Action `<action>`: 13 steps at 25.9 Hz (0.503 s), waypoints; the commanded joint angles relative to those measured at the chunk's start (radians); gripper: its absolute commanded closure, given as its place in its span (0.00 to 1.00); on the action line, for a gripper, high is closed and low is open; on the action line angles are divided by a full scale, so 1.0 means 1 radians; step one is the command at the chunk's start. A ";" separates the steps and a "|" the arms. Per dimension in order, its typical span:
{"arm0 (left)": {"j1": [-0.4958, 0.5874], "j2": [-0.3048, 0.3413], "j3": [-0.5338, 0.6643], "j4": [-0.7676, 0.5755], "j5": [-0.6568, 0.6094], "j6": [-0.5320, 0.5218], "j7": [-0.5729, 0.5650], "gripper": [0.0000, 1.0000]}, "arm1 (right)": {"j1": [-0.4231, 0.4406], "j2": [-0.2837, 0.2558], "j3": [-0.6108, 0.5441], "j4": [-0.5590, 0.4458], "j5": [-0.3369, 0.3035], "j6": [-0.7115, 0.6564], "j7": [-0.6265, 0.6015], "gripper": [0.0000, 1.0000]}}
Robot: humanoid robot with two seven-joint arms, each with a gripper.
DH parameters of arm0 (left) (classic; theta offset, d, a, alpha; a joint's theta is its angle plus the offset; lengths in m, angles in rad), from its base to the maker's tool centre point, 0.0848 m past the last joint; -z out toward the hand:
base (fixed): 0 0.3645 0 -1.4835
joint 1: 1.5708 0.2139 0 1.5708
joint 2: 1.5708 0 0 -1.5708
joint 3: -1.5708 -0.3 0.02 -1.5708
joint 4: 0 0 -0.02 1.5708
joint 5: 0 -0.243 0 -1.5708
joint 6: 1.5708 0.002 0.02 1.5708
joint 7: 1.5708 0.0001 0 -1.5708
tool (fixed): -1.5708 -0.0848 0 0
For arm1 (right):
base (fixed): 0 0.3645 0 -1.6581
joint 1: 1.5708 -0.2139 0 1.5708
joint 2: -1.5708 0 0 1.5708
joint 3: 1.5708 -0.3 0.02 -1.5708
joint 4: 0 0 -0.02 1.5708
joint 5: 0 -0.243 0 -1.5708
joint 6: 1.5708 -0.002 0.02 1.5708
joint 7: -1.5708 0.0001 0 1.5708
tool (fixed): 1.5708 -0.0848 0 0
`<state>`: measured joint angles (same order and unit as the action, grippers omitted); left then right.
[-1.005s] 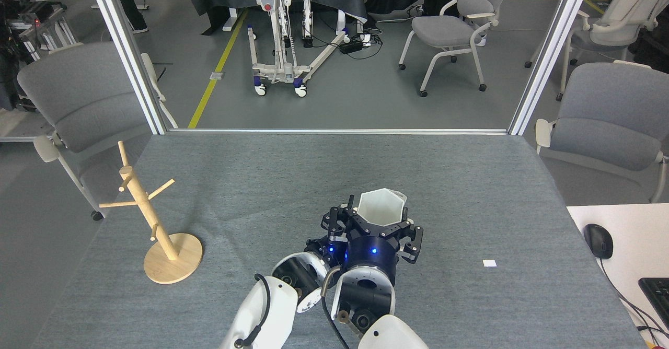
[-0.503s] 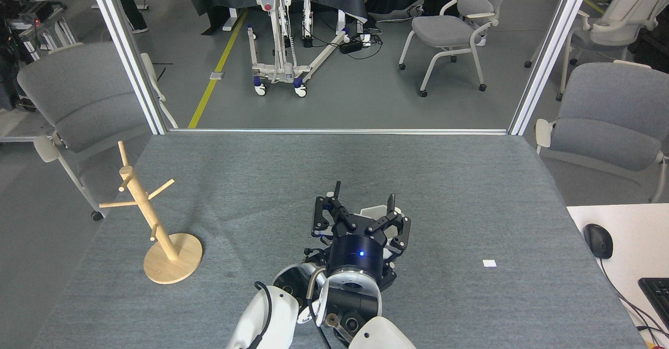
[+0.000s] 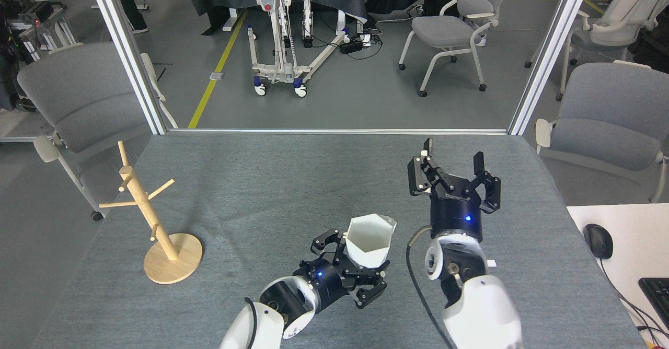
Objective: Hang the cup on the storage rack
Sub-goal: 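Release the cup from the right gripper and withdraw it, then carry the cup with the left gripper toward the wooden stand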
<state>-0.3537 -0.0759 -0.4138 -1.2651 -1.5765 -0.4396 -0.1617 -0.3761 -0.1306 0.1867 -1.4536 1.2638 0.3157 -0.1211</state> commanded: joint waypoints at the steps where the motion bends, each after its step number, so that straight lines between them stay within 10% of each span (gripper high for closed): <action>1: 0.140 0.085 0.053 -0.166 -0.008 0.035 -0.001 1.00 | 0.065 -0.063 -0.250 0.084 0.009 -0.391 0.000 0.00; 13: 0.510 0.208 0.526 -0.416 -0.011 0.055 0.013 1.00 | 0.286 -0.112 -0.394 0.081 0.158 -0.624 0.003 0.00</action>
<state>0.0735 0.1222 -0.0181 -1.6338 -1.5879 -0.3745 -0.1553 -0.1090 -0.2414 -0.2003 -1.3721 1.3992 -0.3033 -0.1189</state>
